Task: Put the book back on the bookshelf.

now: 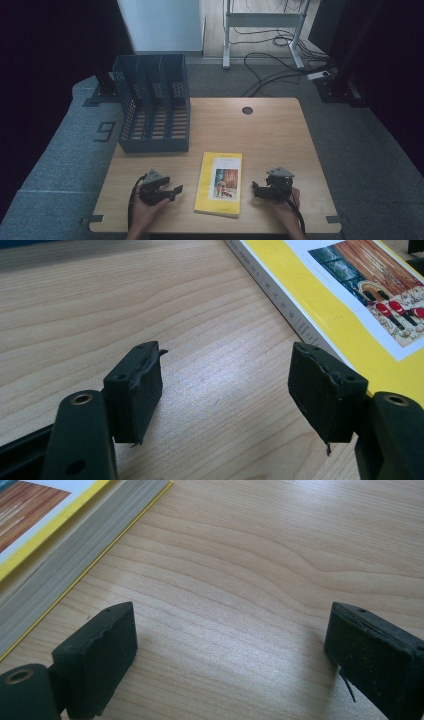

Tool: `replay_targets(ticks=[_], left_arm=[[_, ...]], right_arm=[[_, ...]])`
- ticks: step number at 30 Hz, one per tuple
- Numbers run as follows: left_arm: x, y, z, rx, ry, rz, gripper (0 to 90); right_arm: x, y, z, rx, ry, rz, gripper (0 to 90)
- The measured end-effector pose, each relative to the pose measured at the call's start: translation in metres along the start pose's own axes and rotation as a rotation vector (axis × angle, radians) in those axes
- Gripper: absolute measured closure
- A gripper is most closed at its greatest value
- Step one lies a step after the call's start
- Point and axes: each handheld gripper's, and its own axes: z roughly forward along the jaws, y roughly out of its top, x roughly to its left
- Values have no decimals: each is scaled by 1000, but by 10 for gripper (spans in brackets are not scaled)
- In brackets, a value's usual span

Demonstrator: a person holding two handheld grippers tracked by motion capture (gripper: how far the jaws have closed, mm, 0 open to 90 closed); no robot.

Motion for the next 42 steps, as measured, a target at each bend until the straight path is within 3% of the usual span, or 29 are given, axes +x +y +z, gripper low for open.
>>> replay_targets(ticks=[10, 16, 19, 29, 31, 36, 38, 42], left_arm=[[0, -1, 3, 14, 8, 0, 302], [2, -2, 4, 31, 20, -1, 300], [4, -2, 3, 32, 21, -6, 299], [6, -3, 2, 29, 36, -9, 300], [4, -3, 2, 34, 57, 3, 300], [3, -3, 2, 34, 67, 0, 300], [3, -3, 2, 31, 62, -1, 300], [2, -3, 3, 34, 73, 5, 300]], right_arm=[[-6, -1, -1, 2, -3, 6, 51], [-8, -1, -2, -6, -34, 38, 89], [-12, -2, -3, -8, -13, 11, 95], [-16, -4, -5, -8, -15, 13, 100], [-17, -4, -6, -5, -14, 13, 117], [-19, -1, -9, 19, 7, 37, 129], [-22, 3, -15, -6, 9, 59, 134], [-17, 15, -21, -19, 11, 40, 137]])
